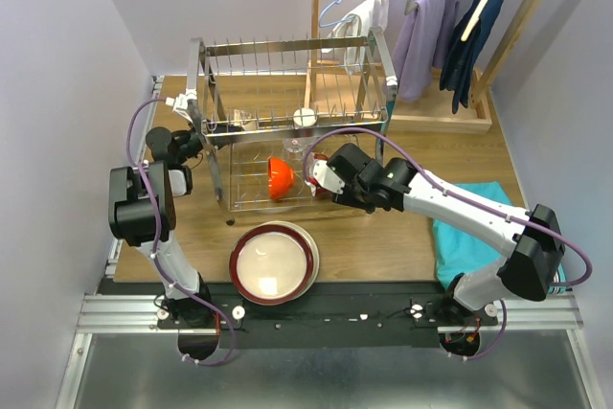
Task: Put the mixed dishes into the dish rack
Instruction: Insert the bowl into the dish rack, then grab a plate with the right arm, then insert the plate into the dish rack
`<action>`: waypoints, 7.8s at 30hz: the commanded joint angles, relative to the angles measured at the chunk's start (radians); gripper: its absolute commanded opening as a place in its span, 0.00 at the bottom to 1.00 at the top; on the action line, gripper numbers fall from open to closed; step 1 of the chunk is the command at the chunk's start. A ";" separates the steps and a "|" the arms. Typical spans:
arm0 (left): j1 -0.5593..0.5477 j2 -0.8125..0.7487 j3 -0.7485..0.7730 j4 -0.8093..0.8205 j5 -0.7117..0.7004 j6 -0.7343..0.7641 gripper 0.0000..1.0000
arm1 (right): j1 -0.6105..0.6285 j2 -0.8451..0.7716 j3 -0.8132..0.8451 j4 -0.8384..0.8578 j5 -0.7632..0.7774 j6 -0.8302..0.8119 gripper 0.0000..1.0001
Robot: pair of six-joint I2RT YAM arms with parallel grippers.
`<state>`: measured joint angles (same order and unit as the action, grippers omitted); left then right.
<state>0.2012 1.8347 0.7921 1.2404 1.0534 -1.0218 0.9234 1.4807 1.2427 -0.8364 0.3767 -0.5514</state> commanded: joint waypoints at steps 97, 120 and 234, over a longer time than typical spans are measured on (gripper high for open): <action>0.055 -1.043 0.349 -2.767 -0.058 2.137 0.72 | -0.018 -0.402 -0.641 0.860 -0.780 1.183 0.65; 0.047 -1.440 0.154 -2.265 -1.006 1.319 0.78 | 0.164 -0.042 -0.558 0.764 -0.386 1.544 0.57; -0.017 -1.358 0.134 -1.877 -0.961 1.025 0.90 | 0.150 0.383 1.209 1.369 0.554 -0.755 0.00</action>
<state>0.1963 0.4881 0.9501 -0.6678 0.1005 0.0261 1.0611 1.9297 2.4042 0.2665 0.9119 -1.1355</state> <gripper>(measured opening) 0.898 0.013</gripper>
